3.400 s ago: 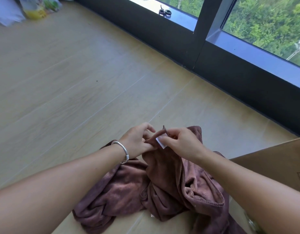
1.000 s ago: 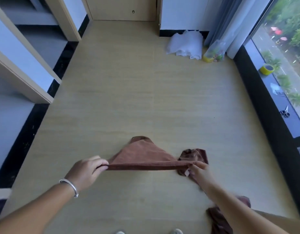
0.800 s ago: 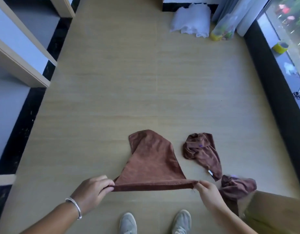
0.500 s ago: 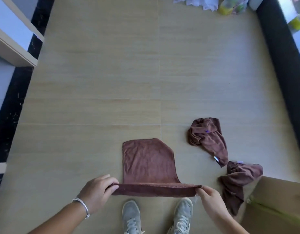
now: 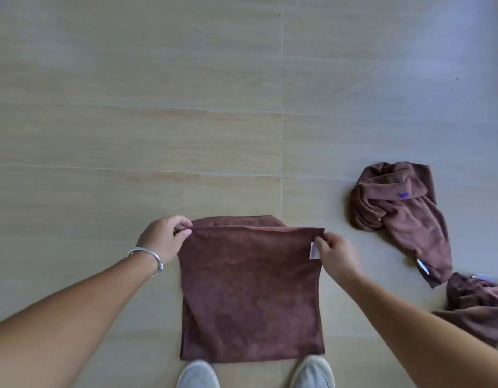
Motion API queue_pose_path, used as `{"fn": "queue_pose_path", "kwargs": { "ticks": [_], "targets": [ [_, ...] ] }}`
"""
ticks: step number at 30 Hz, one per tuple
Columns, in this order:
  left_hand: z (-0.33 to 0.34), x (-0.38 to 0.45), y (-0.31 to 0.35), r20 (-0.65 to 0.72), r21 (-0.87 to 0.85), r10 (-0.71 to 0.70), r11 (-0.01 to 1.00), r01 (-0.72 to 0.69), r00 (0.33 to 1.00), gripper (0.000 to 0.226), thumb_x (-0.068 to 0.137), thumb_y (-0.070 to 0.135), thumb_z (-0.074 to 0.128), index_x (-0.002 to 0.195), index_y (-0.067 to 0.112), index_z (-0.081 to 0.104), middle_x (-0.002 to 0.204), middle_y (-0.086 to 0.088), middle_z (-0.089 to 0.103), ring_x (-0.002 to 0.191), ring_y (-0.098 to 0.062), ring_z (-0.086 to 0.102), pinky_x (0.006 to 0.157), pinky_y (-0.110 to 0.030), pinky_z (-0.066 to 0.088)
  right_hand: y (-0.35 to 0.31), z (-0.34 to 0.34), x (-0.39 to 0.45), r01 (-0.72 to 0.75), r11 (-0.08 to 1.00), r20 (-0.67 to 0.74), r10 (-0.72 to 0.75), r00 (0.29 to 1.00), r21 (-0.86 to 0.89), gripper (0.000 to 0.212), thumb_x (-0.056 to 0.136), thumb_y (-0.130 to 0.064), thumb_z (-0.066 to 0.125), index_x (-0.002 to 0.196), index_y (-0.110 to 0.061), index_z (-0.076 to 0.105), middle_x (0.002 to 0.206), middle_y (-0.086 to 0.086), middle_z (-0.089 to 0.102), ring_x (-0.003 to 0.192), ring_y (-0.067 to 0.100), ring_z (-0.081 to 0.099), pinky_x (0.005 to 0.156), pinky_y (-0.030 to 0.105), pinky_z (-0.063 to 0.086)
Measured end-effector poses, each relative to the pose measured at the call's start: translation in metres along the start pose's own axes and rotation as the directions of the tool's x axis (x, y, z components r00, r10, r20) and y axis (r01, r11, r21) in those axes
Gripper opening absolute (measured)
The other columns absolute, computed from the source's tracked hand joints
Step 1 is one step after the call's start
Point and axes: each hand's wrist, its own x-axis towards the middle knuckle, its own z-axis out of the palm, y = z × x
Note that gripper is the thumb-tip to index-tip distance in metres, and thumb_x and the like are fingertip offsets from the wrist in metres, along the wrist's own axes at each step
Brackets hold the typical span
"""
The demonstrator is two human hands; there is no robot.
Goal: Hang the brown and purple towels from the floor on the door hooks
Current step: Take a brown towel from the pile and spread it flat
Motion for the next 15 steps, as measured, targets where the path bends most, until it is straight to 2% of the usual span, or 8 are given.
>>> {"fn": "queue_pose_path", "kwargs": {
  "ticks": [4,6,8,10,11,13,15],
  "targets": [
    [0.034,0.063,-0.024,0.047,0.098,0.012,0.995,-0.016,0.999,0.01,0.086,0.019,0.068,0.095,0.023,0.069,0.09,0.007,0.068,0.091,-0.018,0.064,0.083,-0.032,0.049,0.011,0.028,0.077,0.058,0.981,0.068,-0.046,0.997,-0.187,0.027,0.09,-0.025,0.056,0.065,-0.017,0.049,0.062,-0.004,0.053,0.068,0.026,0.055,0.055,0.028,0.034],
    [0.045,0.082,-0.033,0.05,0.192,0.083,0.977,-0.091,0.995,0.015,0.085,0.022,0.069,0.101,0.023,0.068,0.096,0.006,0.063,0.096,-0.019,0.061,0.082,-0.033,0.048,0.011,0.031,0.099,0.086,0.934,0.083,-0.061,0.995,-0.347,0.004,0.083,-0.025,0.056,0.08,-0.023,0.055,0.079,-0.003,0.057,0.077,0.025,0.057,0.061,0.027,0.039],
    [0.051,0.096,-0.041,0.028,0.257,0.202,0.945,-0.202,0.979,0.023,0.083,0.026,0.071,0.105,0.024,0.065,0.099,0.008,0.056,0.096,-0.017,0.057,0.079,-0.032,0.047,0.01,0.03,0.119,0.262,0.878,0.108,-0.239,0.965,-0.4,0.026,0.078,-0.023,0.059,0.103,-0.029,0.059,0.1,-0.007,0.056,0.087,0.019,0.058,0.071,0.028,0.046],
    [0.049,0.106,-0.042,0.048,0.265,0.289,0.919,-0.291,0.956,0.026,0.082,0.035,0.071,0.105,0.027,0.061,0.097,0.013,0.053,0.089,-0.011,0.056,0.074,-0.029,0.046,-0.007,0.028,0.131,0.481,0.827,0.24,-0.424,0.873,-0.29,0.038,0.078,-0.022,0.066,0.114,-0.029,0.06,0.11,-0.011,0.055,0.097,0.013,0.059,0.082,0.027,0.048],
    [0.048,0.111,-0.041,0.082,0.27,0.296,0.912,-0.307,0.952,0.027,0.081,0.041,0.071,0.102,0.03,0.059,0.093,0.016,0.052,0.082,-0.006,0.055,0.071,-0.027,0.045,-0.019,0.029,0.133,0.541,0.81,0.325,-0.461,0.826,-0.226,0.04,0.077,-0.025,0.07,0.116,-0.029,0.06,0.112,-0.013,0.056,0.099,0.009,0.058,0.085,0.025,0.048],
    [0.043,0.116,-0.036,0.186,0.334,0.254,0.893,-0.304,0.949,0.029,0.077,0.054,0.069,0.093,0.037,0.052,0.084,0.019,0.053,0.073,0.0,0.054,0.065,-0.025,0.042,-0.042,0.037,0.136,0.585,0.786,0.479,-0.442,0.758,-0.2,0.048,0.075,-0.029,0.076,0.12,-0.029,0.059,0.112,-0.014,0.058,0.099,0.006,0.057,0.084,0.021,0.046],
    [0.043,0.117,-0.031,0.286,0.433,0.212,0.841,-0.324,0.934,0.034,0.073,0.062,0.068,0.086,0.039,0.047,0.081,0.019,0.051,0.074,-0.002,0.052,0.063,-0.025,0.037,-0.06,0.047,0.135,0.584,0.772,0.593,-0.354,0.723,-0.252,0.055,0.071,-0.033,0.079,0.121,-0.03,0.057,0.107,-0.014,0.061,0.092,0.008,0.058,0.079,0.022,0.046]
  ]
}}
